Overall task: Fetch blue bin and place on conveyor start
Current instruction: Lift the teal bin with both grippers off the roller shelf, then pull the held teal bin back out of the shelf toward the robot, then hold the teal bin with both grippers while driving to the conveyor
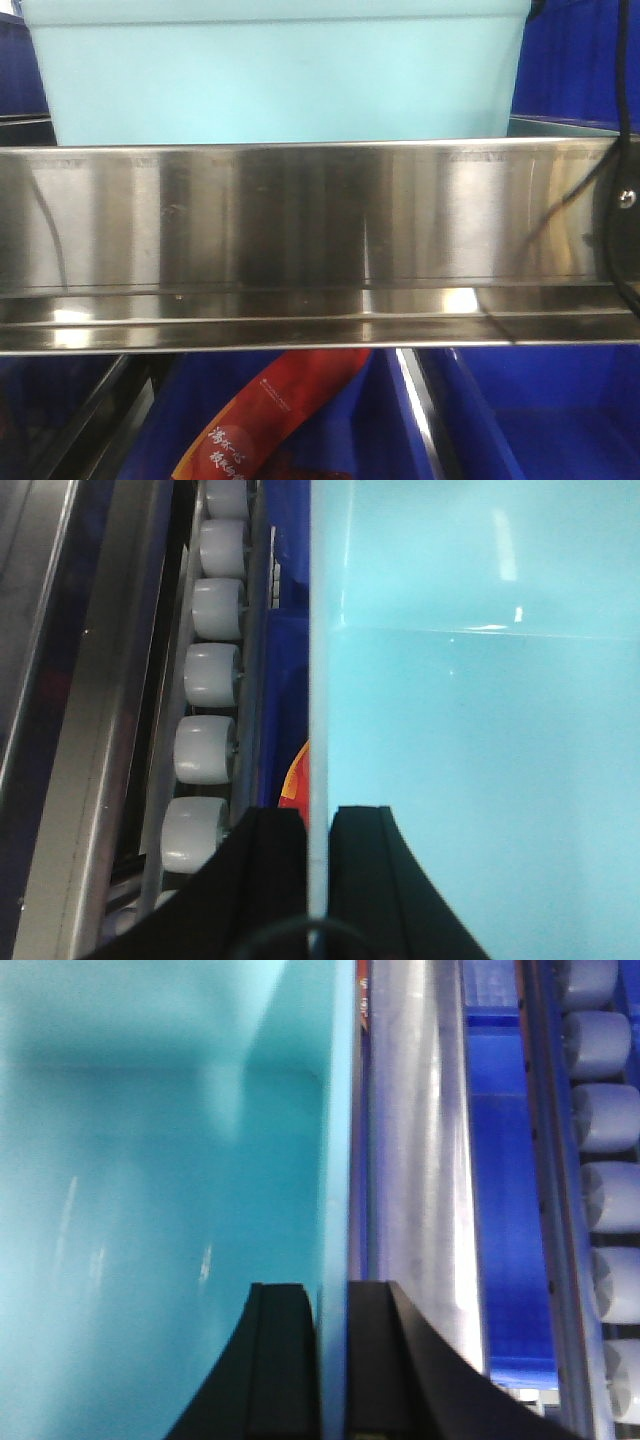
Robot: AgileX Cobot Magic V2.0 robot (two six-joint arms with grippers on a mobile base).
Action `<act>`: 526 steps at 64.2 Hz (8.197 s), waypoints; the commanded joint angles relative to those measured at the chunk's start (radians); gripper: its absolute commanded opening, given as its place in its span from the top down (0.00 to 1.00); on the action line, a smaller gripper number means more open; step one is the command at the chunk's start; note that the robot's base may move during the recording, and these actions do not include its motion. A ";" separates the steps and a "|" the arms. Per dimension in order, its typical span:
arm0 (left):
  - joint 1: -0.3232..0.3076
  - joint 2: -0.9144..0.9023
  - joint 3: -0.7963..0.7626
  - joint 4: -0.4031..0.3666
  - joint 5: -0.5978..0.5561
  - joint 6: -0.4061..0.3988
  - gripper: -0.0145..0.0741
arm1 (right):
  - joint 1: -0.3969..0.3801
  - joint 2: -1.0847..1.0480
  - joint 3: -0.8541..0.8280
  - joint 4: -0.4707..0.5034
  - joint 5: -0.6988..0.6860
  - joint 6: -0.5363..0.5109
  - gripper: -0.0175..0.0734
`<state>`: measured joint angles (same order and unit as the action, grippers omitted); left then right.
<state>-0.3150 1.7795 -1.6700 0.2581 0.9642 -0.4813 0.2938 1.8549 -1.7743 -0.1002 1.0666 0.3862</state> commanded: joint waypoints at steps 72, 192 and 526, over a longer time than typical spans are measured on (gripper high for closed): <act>-0.089 -0.268 -0.179 0.174 0.053 -0.069 0.96 | 0.108 -0.251 -0.190 -0.207 0.072 0.068 0.98; -0.089 -0.298 -0.240 0.163 0.031 -0.045 0.96 | 0.108 -0.272 -0.283 -0.236 0.035 -0.022 0.98; -0.087 -0.298 -0.240 0.176 0.013 -0.045 0.96 | 0.108 -0.272 -0.283 -0.233 0.010 -0.022 0.98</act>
<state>-0.4039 1.4995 -1.8997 0.4011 1.0107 -0.5271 0.4028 1.5984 -2.0460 -0.2891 1.1123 0.3823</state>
